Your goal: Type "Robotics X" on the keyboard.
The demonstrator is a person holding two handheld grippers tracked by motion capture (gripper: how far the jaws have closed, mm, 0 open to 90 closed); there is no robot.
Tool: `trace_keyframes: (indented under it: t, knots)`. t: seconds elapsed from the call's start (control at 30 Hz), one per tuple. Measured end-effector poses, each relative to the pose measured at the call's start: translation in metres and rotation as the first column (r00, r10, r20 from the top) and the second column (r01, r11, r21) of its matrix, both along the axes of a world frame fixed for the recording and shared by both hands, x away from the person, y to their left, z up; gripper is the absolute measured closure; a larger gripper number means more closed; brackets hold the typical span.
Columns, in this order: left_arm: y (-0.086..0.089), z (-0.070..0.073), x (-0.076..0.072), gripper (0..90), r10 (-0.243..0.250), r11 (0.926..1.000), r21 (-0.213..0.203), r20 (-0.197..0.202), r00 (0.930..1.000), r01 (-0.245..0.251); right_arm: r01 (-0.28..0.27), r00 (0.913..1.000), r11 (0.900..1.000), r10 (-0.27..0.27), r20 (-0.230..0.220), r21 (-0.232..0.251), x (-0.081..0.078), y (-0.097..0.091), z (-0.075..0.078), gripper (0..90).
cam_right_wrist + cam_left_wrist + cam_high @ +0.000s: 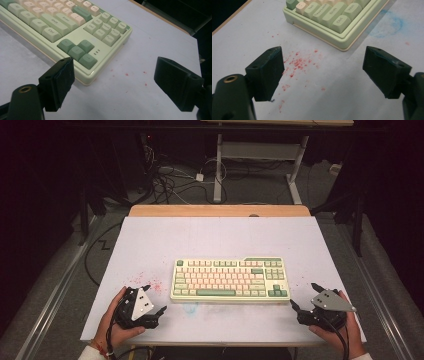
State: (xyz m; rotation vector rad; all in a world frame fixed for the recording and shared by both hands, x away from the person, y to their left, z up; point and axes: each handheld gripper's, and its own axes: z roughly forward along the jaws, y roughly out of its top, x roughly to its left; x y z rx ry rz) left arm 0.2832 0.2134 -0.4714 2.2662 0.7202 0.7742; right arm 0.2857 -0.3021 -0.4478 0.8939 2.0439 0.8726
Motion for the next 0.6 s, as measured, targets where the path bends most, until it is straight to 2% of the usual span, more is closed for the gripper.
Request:
trace_keyframes:
  t: [0.23,0.6]
  knots:
    - [-0.0007,-0.0002,0.0013,16.4,-0.007,1.0000,-0.002,0.000,1.0000,0.007,-0.001,0.9999,1.0000,0.001,0.011,0.000,-0.0016,0.0012,0.0020,17.0]
    - [-0.0042,0.0001,0.0014,16.4,-0.013,0.9999,0.004,0.001,0.9999,0.013,0.002,1.0000,1.0000,-0.002,-0.001,-0.003,-0.0008,0.0013,-0.0005,17.1]
